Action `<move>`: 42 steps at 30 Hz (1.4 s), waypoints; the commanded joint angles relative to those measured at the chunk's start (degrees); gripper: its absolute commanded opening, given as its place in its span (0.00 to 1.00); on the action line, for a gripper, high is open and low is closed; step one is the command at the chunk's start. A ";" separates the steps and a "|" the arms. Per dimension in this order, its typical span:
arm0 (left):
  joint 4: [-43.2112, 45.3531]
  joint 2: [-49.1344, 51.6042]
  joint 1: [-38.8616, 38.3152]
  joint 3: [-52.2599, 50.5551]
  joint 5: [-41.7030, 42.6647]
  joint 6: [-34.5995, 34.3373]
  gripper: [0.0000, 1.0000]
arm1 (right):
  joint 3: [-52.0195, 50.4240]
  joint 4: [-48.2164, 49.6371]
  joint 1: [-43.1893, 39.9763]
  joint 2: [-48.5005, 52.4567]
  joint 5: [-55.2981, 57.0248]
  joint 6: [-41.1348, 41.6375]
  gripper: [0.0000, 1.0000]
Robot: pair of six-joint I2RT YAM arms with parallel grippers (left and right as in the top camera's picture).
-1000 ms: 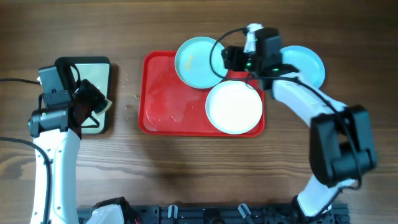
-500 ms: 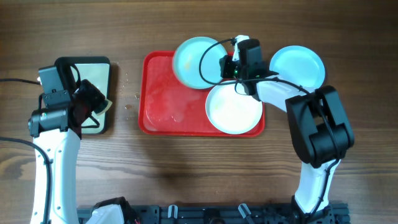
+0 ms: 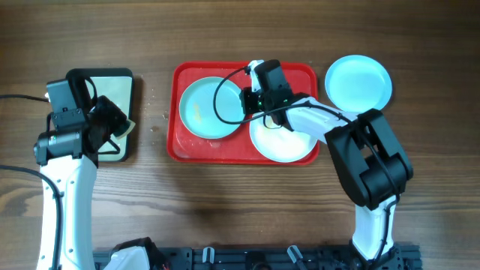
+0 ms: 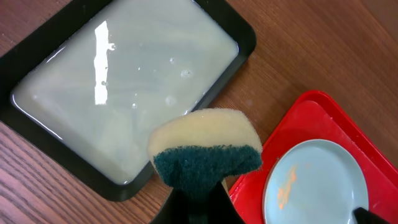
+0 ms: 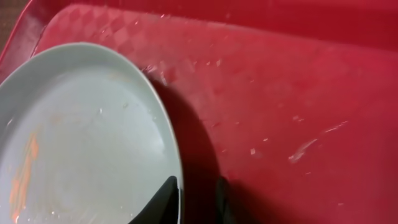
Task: Clean dirty plates on tray and stack at the side
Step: 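Scrub the top light-blue plate with the sponge in the left gripper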
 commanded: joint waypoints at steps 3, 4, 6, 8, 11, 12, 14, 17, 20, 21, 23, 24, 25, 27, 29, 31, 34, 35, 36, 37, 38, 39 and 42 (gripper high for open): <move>0.20 0.00 0.31 -0.13 0.87 -0.52 0.04 | 1.31 -0.44 -0.20 -0.79 -0.76 -3.08 0.23; 0.22 0.00 0.31 -0.13 2.34 -0.50 0.04 | 1.27 -0.63 0.17 -0.79 -1.86 -3.45 0.24; 0.42 0.00 0.31 -0.13 5.60 -0.26 0.04 | 1.27 -0.68 1.07 -0.68 -2.14 -3.50 0.24; 0.48 0.00 0.31 -0.13 9.79 1.55 0.04 | 1.27 -0.72 2.62 -0.46 -1.81 -5.51 0.25; 0.42 0.02 0.04 -0.17 14.95 2.73 0.04 | 1.22 -1.75 4.72 -0.46 0.17 -6.45 0.08; 0.39 0.02 -0.42 -0.20 16.09 2.73 0.04 | 1.22 -1.84 4.98 -0.46 0.28 -6.40 0.04; 0.37 0.02 -1.73 -0.24 17.03 2.73 0.04 | 1.22 -2.12 5.33 -0.46 0.28 -6.38 0.04; 0.44 0.87 -6.16 -0.28 16.94 2.73 0.04 | 1.22 -3.82 5.77 -0.46 0.24 -6.38 0.04; 1.16 4.02 -10.56 -0.28 16.92 2.71 0.04 | 1.22 -4.96 5.84 -0.46 0.02 -6.16 0.04; 1.64 5.14 -11.47 -0.28 16.94 2.71 0.04 | 1.22 -4.94 5.84 -0.48 0.04 -5.92 0.04; 3.30 9.11 -14.27 -0.28 16.96 2.45 0.04 | 1.25 -4.31 5.81 -0.48 0.11 -3.72 0.04; 4.33 11.39 -15.74 -0.28 16.96 2.45 0.04 | 1.25 -3.89 5.81 -0.48 0.11 -1.88 0.04; 5.31 13.11 -16.96 -0.28 16.96 2.45 0.04 | 1.25 -3.58 5.81 -0.48 0.11 -0.52 0.04; 8.00 17.07 -19.50 -0.28 16.96 2.40 0.04 | 1.25 -3.23 5.81 -0.48 0.11 1.95 0.04; 10.64 20.33 -21.24 -0.28 16.92 1.81 0.04 | 1.25 -3.23 5.81 -0.48 0.68 3.06 0.04; 13.38 23.71 -22.40 -0.28 16.68 -0.57 0.04 | 1.25 -3.26 5.81 -0.48 1.88 3.06 0.04; 19.08 28.98 -23.23 -0.28 16.68 -3.61 0.04 | 1.25 -3.13 5.79 -0.48 2.36 3.04 0.04; 20.87 30.64 -23.37 -0.28 16.72 -3.61 0.04 | 1.25 -3.06 5.77 -0.48 2.51 3.06 0.04; 22.40 32.20 -23.56 -0.28 16.72 -3.63 0.04 | 1.25 -2.99 5.75 -0.48 2.51 3.04 0.04; 23.74 33.97 -23.69 -0.28 16.72 -3.61 0.04 | 1.25 -2.97 5.75 -0.48 2.54 3.06 0.04; 24.50 35.34 -23.69 -0.28 16.68 -3.58 0.04 | 1.25 -2.99 5.75 -0.48 2.80 3.06 0.04; 24.98 36.96 -23.69 -0.28 16.26 -3.56 0.04 | 1.25 -3.04 5.75 -0.48 3.08 3.02 0.04; 22.58 38.93 -23.63 -0.28 6.27 -3.52 0.04 | 1.25 -3.10 5.75 -0.48 3.82 2.99 0.04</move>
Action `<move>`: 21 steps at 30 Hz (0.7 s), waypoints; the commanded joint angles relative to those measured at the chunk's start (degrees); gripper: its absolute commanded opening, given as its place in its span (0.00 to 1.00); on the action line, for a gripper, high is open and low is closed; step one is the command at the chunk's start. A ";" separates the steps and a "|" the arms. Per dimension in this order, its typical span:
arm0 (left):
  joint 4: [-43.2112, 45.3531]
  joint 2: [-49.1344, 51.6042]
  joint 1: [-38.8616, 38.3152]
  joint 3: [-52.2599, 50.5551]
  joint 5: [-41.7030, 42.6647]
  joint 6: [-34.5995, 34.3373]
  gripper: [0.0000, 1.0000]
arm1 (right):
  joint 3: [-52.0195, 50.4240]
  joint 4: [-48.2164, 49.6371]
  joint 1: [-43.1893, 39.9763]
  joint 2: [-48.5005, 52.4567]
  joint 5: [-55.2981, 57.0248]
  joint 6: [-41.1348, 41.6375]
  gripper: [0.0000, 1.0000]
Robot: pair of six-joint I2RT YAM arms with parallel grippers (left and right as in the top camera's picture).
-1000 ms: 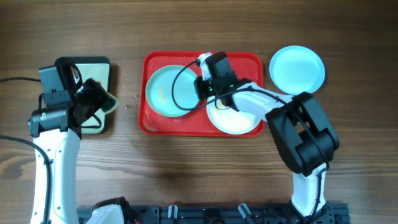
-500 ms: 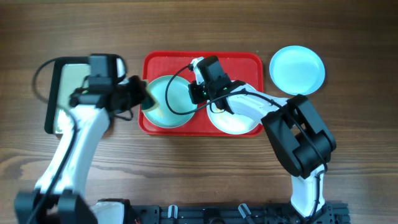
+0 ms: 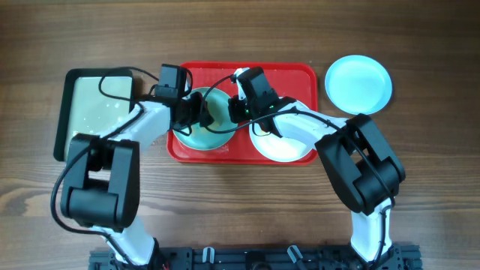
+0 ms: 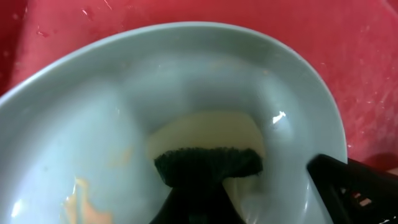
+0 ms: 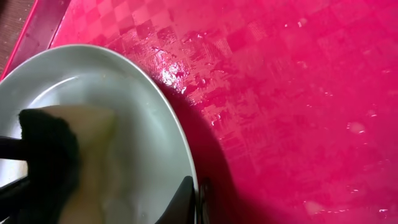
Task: Clean dirty plates on tray and stack at the side
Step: 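Scrub the top light-blue plate with the sponge in the left gripper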
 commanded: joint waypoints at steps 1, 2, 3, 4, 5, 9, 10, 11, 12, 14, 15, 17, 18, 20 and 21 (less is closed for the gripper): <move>-4.28 3.17 -0.31 -0.48 -15.43 -0.92 0.04 | 0.17 0.24 0.11 -0.42 2.03 0.59 0.04; -5.97 3.06 -0.31 -0.48 -20.59 -0.92 0.04 | 0.17 0.15 0.11 -0.42 2.03 0.39 0.04; -7.76 2.80 -0.31 -0.46 -26.10 -0.92 0.04 | 0.17 0.11 0.11 -0.42 2.10 0.35 0.04; -9.16 2.58 -0.31 -0.46 -30.14 -0.92 0.04 | 0.17 0.11 0.11 -0.42 2.51 0.37 0.04; -10.86 2.12 -0.33 -0.46 -34.64 -0.92 0.04 | 0.17 0.11 0.11 -0.42 2.84 0.33 0.04; -13.57 -0.90 -0.33 -0.24 -39.93 -0.92 0.04 | 0.17 0.11 0.11 -0.42 3.56 0.35 0.04; -13.57 -2.29 -0.33 -0.24 -39.85 -0.94 0.04 | 0.17 0.11 0.11 -0.42 3.56 0.35 0.04; -13.57 -3.52 -0.33 -0.24 -39.80 -0.96 0.04 | 0.15 0.11 0.07 -0.42 3.54 0.42 0.05; -13.55 -4.81 -0.35 -0.24 -39.10 -0.96 0.04 | 0.15 0.11 0.07 -0.42 3.54 0.42 0.04; -12.59 -9.09 -0.33 -0.24 -26.88 -0.96 0.04 | 0.17 0.13 0.07 -0.42 3.54 0.42 0.04; -11.87 -9.62 -0.33 -0.26 -21.05 -0.96 0.04 | 0.17 0.15 0.07 -0.42 3.54 0.42 0.04; -9.55 -9.57 -0.35 -0.31 -8.66 -0.98 0.04 | 0.17 0.20 0.07 -0.42 3.54 0.44 0.04; -7.63 -8.94 -0.52 -0.55 -2.34 -1.01 0.04 | 0.15 0.28 0.07 -0.42 3.54 0.44 0.04; -5.86 -7.45 -1.36 -0.76 1.20 -1.07 0.04 | 0.17 0.31 0.07 -0.42 3.52 0.44 0.04; -5.73 -6.38 -1.97 -0.76 1.16 -1.22 0.04 | 0.15 0.26 0.07 -0.42 3.52 0.44 0.04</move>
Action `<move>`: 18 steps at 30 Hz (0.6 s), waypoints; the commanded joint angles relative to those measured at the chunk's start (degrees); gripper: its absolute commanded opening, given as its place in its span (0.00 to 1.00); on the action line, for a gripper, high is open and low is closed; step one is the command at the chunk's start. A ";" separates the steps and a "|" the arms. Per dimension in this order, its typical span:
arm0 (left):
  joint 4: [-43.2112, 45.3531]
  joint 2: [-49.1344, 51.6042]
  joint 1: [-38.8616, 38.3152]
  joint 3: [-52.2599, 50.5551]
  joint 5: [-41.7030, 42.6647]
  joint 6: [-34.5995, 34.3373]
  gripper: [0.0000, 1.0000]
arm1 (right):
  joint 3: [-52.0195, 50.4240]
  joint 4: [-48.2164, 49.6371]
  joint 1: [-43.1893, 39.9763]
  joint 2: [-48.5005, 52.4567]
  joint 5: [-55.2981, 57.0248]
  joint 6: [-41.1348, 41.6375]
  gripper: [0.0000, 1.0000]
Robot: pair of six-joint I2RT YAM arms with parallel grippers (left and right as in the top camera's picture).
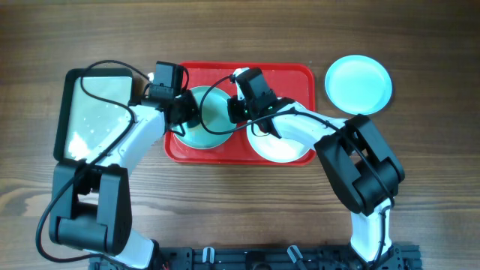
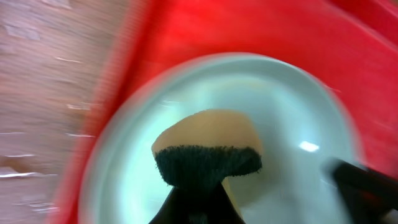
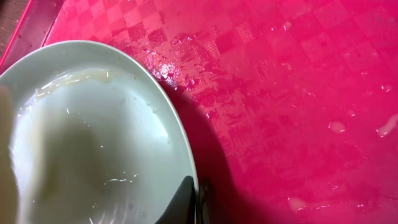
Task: Clean dirty plates on tray and stack at the side
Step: 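Scrub the top light-blue plate with the sponge in the left gripper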
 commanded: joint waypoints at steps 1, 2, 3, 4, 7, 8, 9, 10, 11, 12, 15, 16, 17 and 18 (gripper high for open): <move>0.98 2.91 -1.88 -0.76 10.78 -0.79 0.04 | 0.17 -0.09 -0.35 -0.42 2.03 0.42 0.04; 0.90 3.85 -2.38 -0.81 10.78 -0.76 0.04 | 0.20 -0.13 -0.35 -0.42 2.03 0.42 0.04; 0.63 5.14 -3.08 -0.81 10.75 -0.72 0.04 | 0.20 -0.13 -0.35 -0.42 2.03 0.42 0.04; 0.15 6.34 -3.61 -0.81 10.62 -0.33 0.04 | 0.17 -0.11 -0.35 -0.42 2.05 0.39 0.05; -2.93 7.58 -3.93 -0.81 1.03 -0.31 0.04 | 0.17 -0.13 -0.35 -0.42 2.08 0.35 0.04; -3.98 7.56 -3.85 -0.81 -2.99 -0.31 0.04 | 0.20 -0.13 -0.35 -0.42 2.08 0.33 0.04; -4.79 7.52 -3.76 -0.79 -6.34 -0.28 0.04 | 0.20 -0.13 -0.35 -0.42 2.05 0.35 0.04; -5.66 7.50 -3.69 -0.79 -9.86 -0.28 0.04 | 0.20 -0.15 -0.35 -0.42 2.08 0.33 0.05; -6.82 7.48 -3.56 -0.79 -14.40 -0.28 0.04 | 0.17 -0.15 -0.35 -0.42 2.08 0.35 0.04; -8.04 7.19 -3.34 -0.79 -19.15 -0.28 0.04 | 0.20 -0.13 -0.37 -0.42 2.08 0.35 0.04; -9.73 5.64 -3.02 -0.66 -26.84 -0.28 0.04 | 0.20 -0.15 -0.46 -0.42 2.27 0.33 0.04; -9.90 4.92 -3.02 -0.61 -28.00 -0.31 0.04 | 0.20 -0.17 -0.52 -0.42 2.27 0.31 0.04; -9.92 3.80 -2.99 -0.61 -28.92 -0.31 0.04 | 0.20 -0.33 -0.59 -0.42 2.32 0.24 0.04; -9.92 2.69 -2.97 -0.61 -29.14 -0.31 0.04 | 0.20 -0.59 -0.70 -0.42 2.75 0.24 0.04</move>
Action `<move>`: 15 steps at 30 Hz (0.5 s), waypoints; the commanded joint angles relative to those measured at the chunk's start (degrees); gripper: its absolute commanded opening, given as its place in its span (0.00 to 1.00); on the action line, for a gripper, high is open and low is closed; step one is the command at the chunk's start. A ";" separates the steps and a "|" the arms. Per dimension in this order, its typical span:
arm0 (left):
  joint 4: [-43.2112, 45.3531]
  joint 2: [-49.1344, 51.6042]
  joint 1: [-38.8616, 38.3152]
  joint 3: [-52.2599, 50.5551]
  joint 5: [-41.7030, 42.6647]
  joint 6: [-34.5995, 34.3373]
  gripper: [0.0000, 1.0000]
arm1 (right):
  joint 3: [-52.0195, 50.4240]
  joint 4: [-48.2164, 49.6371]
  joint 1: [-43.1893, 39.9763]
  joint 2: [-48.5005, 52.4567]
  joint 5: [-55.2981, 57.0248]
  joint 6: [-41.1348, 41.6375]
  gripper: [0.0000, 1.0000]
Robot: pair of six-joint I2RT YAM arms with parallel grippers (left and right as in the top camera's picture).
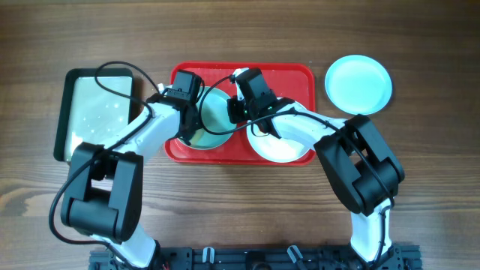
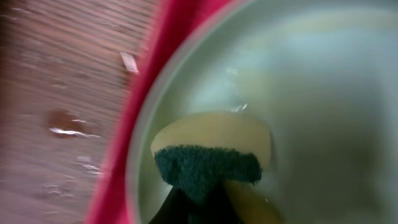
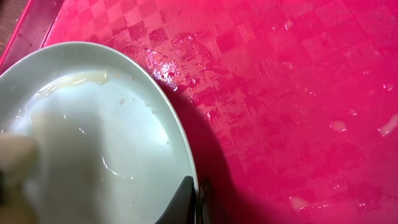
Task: Clean dirty plates on tray and stack at the side
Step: 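Scrub the top light-blue plate with the sponge in the left gripper, then lift the light-blue plate with the right gripper and stack it on the first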
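A pale blue plate [image 1: 214, 116] lies in the left half of the red tray [image 1: 296, 73]. My left gripper [image 1: 187, 112] is shut on a yellow and green sponge [image 2: 208, 149] pressed into the plate [image 2: 298, 93] near its left rim. My right gripper [image 1: 234, 109] is shut on the plate's right rim [image 3: 186, 180], with wet streaks over the plate [image 3: 93, 137]. A second plate [image 1: 283, 142] sits in the tray's right half, partly under the right arm. Another plate [image 1: 358, 81] lies on the table right of the tray.
A black basin of cloudy water [image 1: 94, 112] stands left of the tray. Water drops lie on the wood [image 2: 62, 118] beside the tray's left edge. Droplets spot the tray's patterned floor [image 3: 298, 93].
The left gripper with the sponge has shifted from the plate's upper left to its lower left rim. The right gripper still grips the plate's right rim.
The left gripper held the sponge by the water basin while the right gripper was at the rim of the stained plate. Then the sponge was in the plate, over the orange stain. Now the plate shows wet streaks and no orange mark.
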 commanded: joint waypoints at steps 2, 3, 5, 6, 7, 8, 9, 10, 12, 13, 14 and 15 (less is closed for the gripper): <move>-0.79 -5.51 1.20 -1.49 -12.37 -0.20 0.04 | 0.17 -1.11 -1.07 -0.42 3.87 0.22 0.04; -0.74 -7.15 1.20 -1.49 -12.37 -0.44 0.04 | 0.17 -1.11 -1.11 -0.44 3.87 -0.20 0.04; -0.59 -9.81 1.20 -1.49 -12.00 -0.42 0.04 | 0.20 -0.61 -1.11 -0.59 3.61 -1.75 0.04; -0.68 -11.63 1.33 -1.49 -11.91 -0.42 0.04 | 0.20 -0.42 -1.11 -0.96 3.61 -3.32 0.04; -1.05 -13.27 1.62 -1.49 -11.91 -0.42 0.04 | 0.20 -0.44 -1.11 -1.55 3.63 -4.68 0.04; -1.55 -14.99 2.12 -1.49 -11.82 -0.44 0.04 | 0.20 -0.44 -1.09 -2.25 3.61 -5.77 0.04; -2.16 -17.40 3.19 -1.49 -10.29 -0.42 0.04 | 0.20 -0.46 -1.09 -3.37 3.61 -6.47 0.04; -2.62 -20.26 5.14 -1.49 -6.47 -0.42 0.04 | 0.20 -0.44 -1.09 -4.87 3.63 -7.82 0.04; -2.97 -24.70 9.77 -1.49 3.91 -0.39 0.04 | 0.20 -0.39 -0.96 -8.13 3.74 -12.74 0.04; -3.13 -26.16 12.07 -1.49 8.55 -0.39 0.04 | 0.20 -0.33 -0.74 -9.55 4.26 -15.50 0.04; -3.48 -27.76 15.43 -1.49 14.38 -0.37 0.04 | 0.20 -0.20 -0.24 -11.67 5.70 -20.20 0.04; -4.22 -28.74 18.56 -1.49 18.86 -0.35 0.04 | 0.20 0.04 0.20 -13.09 7.23 -23.69 0.04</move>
